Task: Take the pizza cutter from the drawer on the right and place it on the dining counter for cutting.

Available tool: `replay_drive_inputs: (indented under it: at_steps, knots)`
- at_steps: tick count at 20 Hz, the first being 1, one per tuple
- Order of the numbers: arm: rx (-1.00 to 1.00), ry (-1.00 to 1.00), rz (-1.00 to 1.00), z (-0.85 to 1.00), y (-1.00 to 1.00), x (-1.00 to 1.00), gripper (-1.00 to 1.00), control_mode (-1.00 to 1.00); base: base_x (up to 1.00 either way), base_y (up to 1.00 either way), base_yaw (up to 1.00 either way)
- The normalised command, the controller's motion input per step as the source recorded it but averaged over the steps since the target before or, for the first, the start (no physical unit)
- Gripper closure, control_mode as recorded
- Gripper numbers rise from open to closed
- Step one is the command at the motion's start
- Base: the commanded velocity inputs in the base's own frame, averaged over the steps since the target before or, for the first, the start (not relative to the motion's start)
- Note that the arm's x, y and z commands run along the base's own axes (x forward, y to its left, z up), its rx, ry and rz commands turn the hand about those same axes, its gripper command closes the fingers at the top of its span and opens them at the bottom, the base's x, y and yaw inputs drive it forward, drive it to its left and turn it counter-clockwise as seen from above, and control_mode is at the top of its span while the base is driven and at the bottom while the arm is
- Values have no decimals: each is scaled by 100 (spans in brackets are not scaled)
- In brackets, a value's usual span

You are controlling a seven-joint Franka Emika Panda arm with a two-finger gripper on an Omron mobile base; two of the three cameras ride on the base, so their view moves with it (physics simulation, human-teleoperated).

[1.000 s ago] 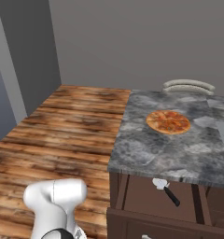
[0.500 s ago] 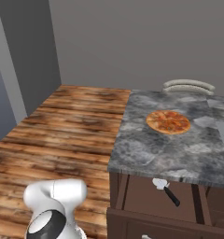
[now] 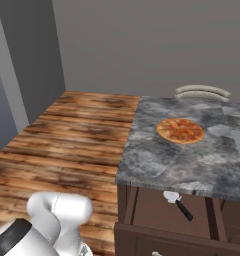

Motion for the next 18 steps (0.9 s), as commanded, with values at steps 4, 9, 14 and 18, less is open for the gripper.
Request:
replay_drive_inputs:
  at_steps: [4,9,14,18]
  knots:
    - [-40,79,0,44,48,72,-100,-100,0,0,0]
    - [-26,84,0,7,57,77,-100,-100,0,0,0]
    - [-13,95,11,0,39,80,-100,-100,0,0,0]
    - [10,71,22,-1,-4,60,-100,-100,0,0,0]
